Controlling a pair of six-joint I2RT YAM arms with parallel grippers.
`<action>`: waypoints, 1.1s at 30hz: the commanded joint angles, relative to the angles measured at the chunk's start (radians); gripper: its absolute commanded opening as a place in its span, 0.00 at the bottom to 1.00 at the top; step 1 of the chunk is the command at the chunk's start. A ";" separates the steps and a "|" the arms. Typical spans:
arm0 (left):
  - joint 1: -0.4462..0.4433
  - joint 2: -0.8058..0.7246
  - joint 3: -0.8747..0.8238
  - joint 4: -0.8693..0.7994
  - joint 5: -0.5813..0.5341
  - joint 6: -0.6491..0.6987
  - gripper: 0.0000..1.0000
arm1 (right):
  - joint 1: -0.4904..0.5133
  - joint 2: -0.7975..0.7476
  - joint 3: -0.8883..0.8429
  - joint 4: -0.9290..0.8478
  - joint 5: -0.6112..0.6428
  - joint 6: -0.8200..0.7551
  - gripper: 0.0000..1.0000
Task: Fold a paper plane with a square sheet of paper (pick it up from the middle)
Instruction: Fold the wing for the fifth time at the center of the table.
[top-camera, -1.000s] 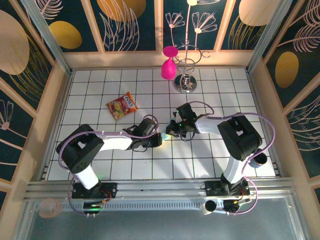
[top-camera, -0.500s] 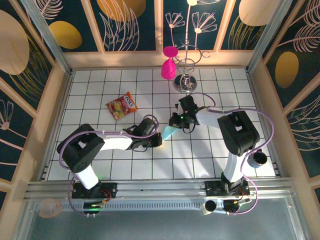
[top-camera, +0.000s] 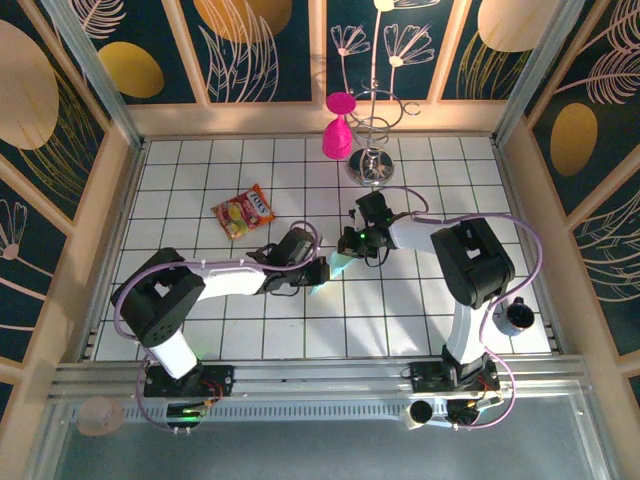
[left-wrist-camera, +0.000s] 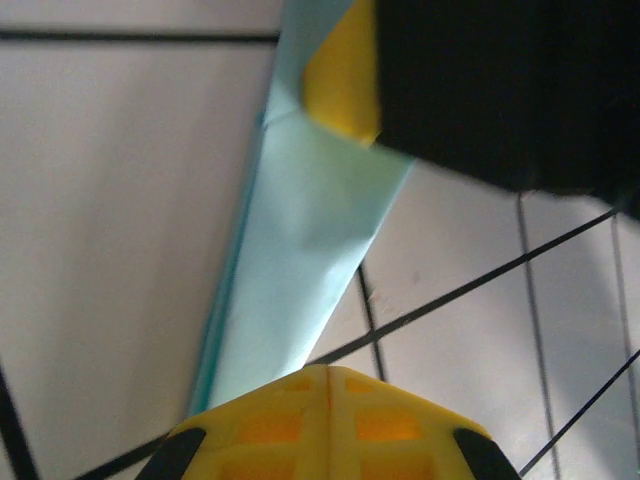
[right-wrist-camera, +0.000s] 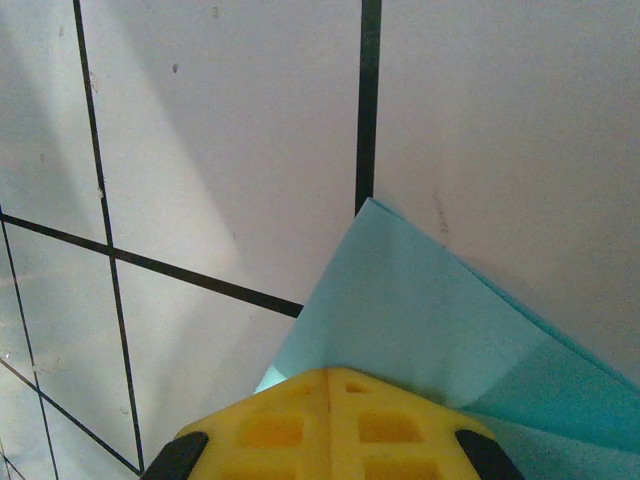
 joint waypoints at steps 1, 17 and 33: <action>0.011 0.061 0.056 0.032 -0.012 -0.010 0.00 | -0.002 0.029 -0.004 -0.034 0.036 0.001 0.05; 0.015 0.178 0.114 -0.119 -0.110 -0.039 0.00 | -0.018 -0.129 -0.026 0.041 -0.025 0.004 0.05; 0.015 0.191 0.111 -0.135 -0.105 -0.037 0.00 | 0.024 -0.097 -0.122 0.094 -0.054 0.030 0.04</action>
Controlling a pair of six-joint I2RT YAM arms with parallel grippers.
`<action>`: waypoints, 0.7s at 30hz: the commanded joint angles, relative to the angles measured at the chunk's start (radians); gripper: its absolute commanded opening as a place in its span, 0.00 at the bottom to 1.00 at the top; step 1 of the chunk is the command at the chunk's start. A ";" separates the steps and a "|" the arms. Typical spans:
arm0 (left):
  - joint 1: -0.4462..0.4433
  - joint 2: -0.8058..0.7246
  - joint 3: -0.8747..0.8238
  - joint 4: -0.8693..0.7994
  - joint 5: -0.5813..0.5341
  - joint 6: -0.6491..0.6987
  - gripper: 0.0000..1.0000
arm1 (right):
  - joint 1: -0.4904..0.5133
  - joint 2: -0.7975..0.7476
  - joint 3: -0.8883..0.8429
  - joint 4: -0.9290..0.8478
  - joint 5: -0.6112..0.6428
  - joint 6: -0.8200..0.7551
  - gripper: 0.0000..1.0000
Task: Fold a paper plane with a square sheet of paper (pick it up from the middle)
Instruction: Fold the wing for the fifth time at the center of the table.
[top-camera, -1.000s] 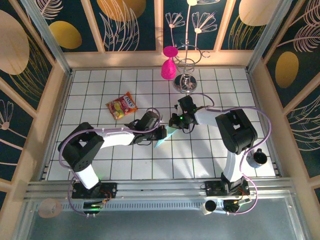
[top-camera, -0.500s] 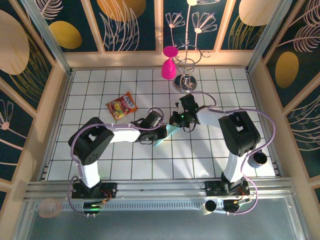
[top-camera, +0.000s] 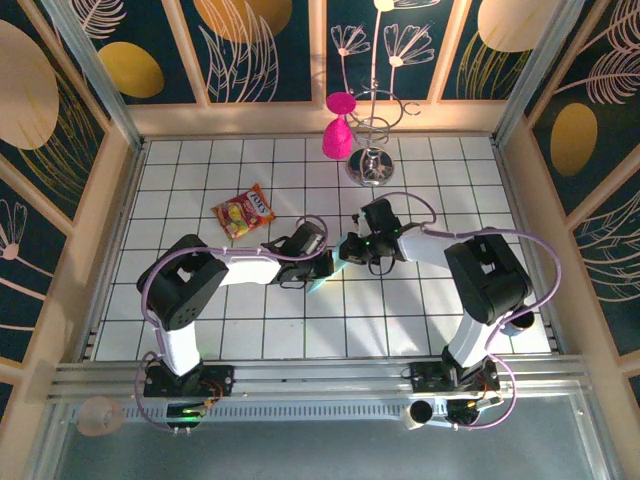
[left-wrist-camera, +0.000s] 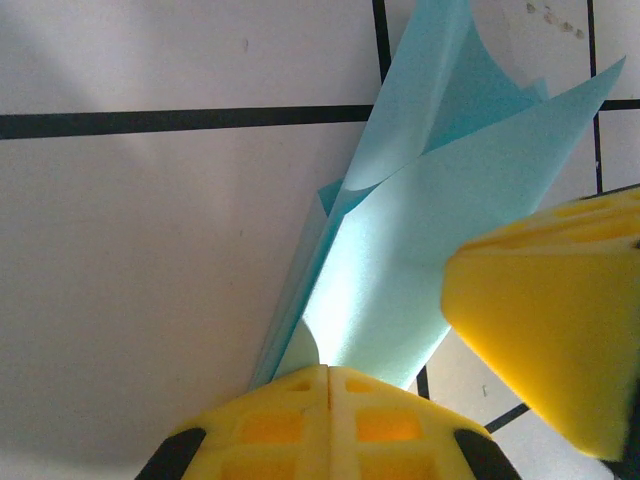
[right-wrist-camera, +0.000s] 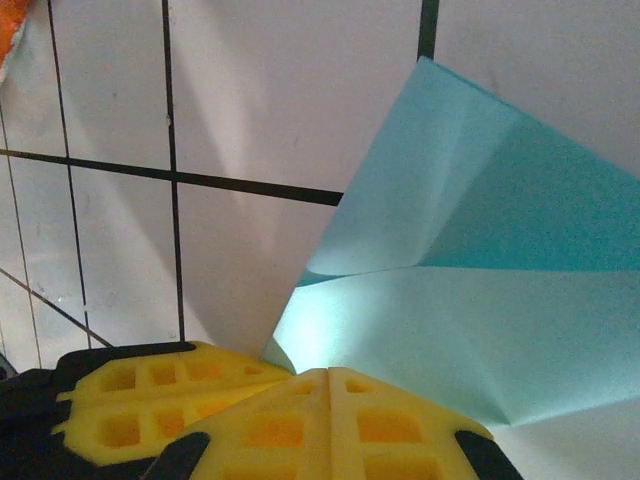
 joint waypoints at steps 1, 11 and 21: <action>0.007 0.040 -0.001 -0.102 -0.036 -0.011 0.00 | 0.005 0.037 0.016 0.014 -0.018 0.000 0.04; 0.007 0.050 -0.037 -0.137 -0.051 0.000 0.00 | -0.047 0.056 -0.051 0.063 0.024 0.012 0.02; 0.008 0.052 -0.120 -0.132 -0.046 -0.006 0.00 | -0.286 0.044 -0.074 0.178 0.018 0.012 0.01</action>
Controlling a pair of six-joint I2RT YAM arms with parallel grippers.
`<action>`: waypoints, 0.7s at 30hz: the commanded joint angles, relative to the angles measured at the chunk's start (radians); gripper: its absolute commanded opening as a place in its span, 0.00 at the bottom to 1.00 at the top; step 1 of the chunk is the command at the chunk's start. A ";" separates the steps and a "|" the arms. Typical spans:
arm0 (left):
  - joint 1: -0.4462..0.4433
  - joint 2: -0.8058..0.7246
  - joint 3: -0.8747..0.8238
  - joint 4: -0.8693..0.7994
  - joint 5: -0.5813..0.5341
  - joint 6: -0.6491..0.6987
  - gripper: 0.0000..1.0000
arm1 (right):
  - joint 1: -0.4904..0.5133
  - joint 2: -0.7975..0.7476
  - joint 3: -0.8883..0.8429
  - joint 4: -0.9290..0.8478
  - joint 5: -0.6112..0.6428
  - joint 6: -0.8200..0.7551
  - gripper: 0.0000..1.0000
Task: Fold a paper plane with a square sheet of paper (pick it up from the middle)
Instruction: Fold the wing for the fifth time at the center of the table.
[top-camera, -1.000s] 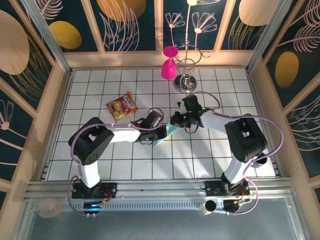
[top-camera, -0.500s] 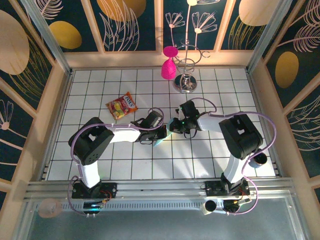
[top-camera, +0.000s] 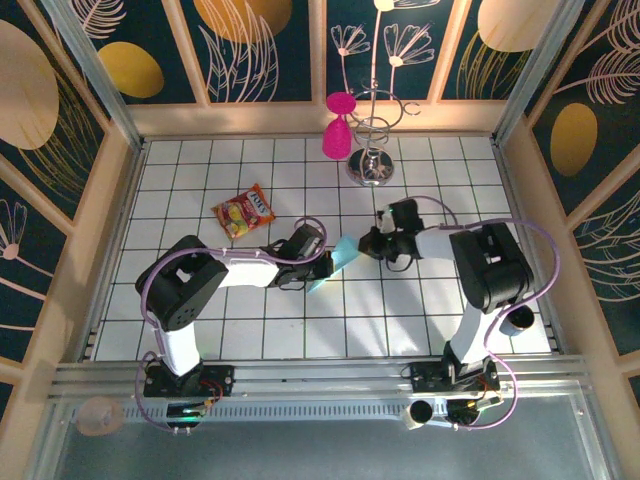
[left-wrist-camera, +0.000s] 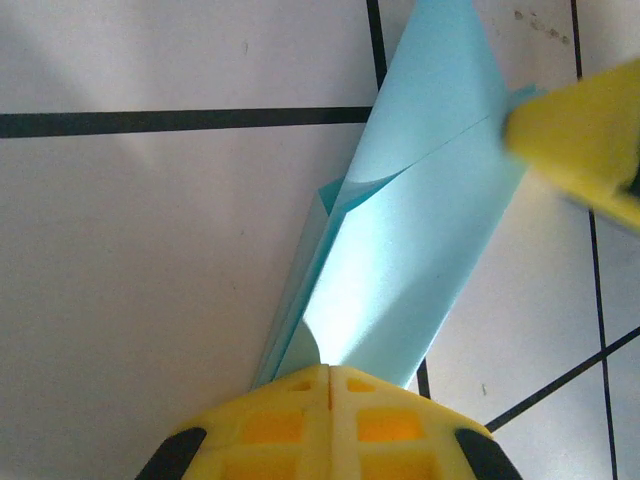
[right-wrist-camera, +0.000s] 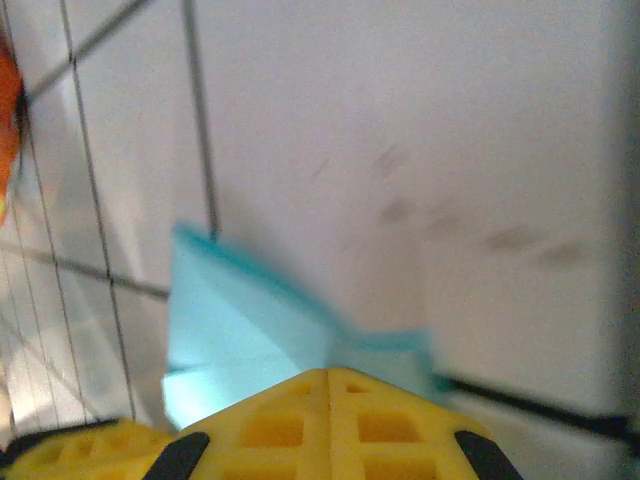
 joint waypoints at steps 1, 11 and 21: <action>0.008 0.057 -0.068 -0.200 -0.039 -0.006 0.00 | -0.057 -0.009 0.024 -0.016 0.122 -0.002 0.01; 0.008 0.014 0.025 -0.157 0.023 0.016 0.00 | 0.031 -0.235 -0.037 -0.067 0.180 0.039 0.03; 0.061 -0.228 0.018 -0.080 0.015 -0.008 0.31 | 0.194 -0.373 -0.063 -0.135 0.338 0.202 0.27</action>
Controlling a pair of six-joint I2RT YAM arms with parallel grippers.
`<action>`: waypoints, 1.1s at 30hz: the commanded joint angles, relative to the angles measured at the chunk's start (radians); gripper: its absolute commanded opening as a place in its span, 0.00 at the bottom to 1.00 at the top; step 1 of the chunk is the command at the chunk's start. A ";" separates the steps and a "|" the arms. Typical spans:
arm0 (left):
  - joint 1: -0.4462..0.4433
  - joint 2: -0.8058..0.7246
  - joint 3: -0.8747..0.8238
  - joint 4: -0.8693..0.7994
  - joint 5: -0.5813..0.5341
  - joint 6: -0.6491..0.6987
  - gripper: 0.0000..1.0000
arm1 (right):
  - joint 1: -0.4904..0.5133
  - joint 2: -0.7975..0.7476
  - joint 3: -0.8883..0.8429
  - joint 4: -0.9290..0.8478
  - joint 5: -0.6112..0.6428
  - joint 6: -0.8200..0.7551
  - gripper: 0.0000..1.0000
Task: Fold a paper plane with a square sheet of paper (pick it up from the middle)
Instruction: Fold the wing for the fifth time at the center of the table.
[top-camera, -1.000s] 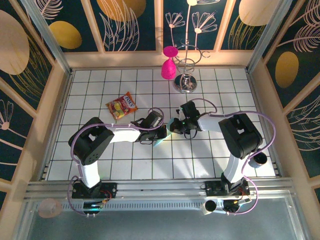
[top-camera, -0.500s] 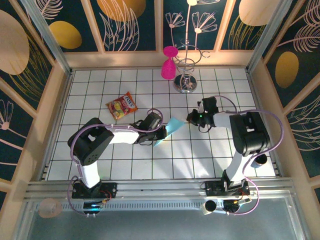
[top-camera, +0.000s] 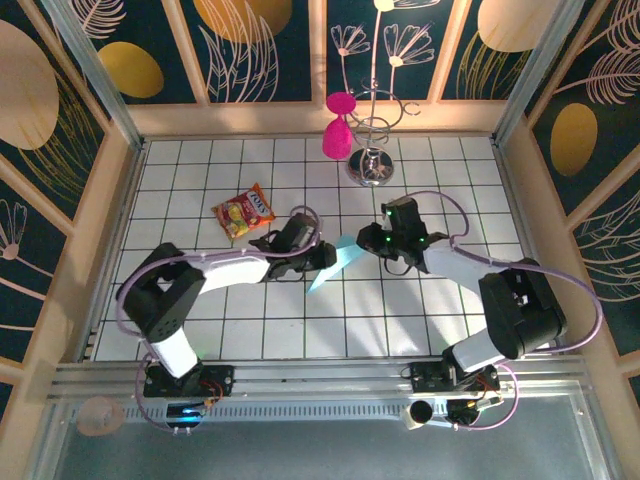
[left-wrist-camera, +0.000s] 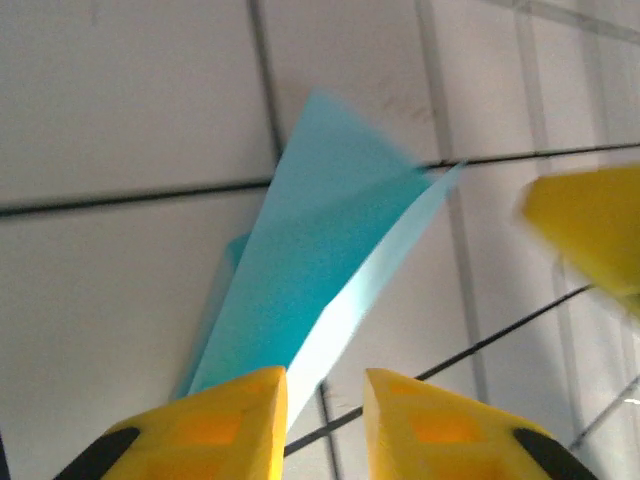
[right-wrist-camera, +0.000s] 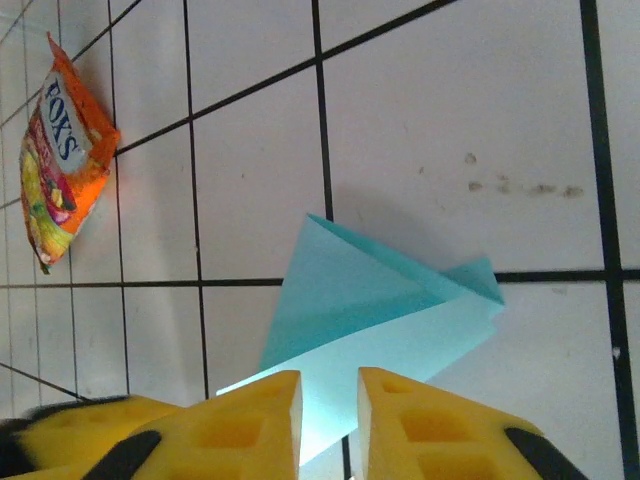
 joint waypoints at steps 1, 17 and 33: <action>0.041 -0.090 -0.041 -0.003 -0.030 -0.001 0.35 | 0.044 -0.056 0.004 -0.045 0.104 0.086 0.31; 0.159 -0.290 -0.343 0.091 -0.205 0.058 0.89 | 0.297 0.183 0.279 -0.371 0.360 0.368 0.64; 0.162 -0.333 -0.425 0.140 -0.185 0.076 0.98 | 0.340 0.245 0.320 -0.501 0.416 0.550 0.53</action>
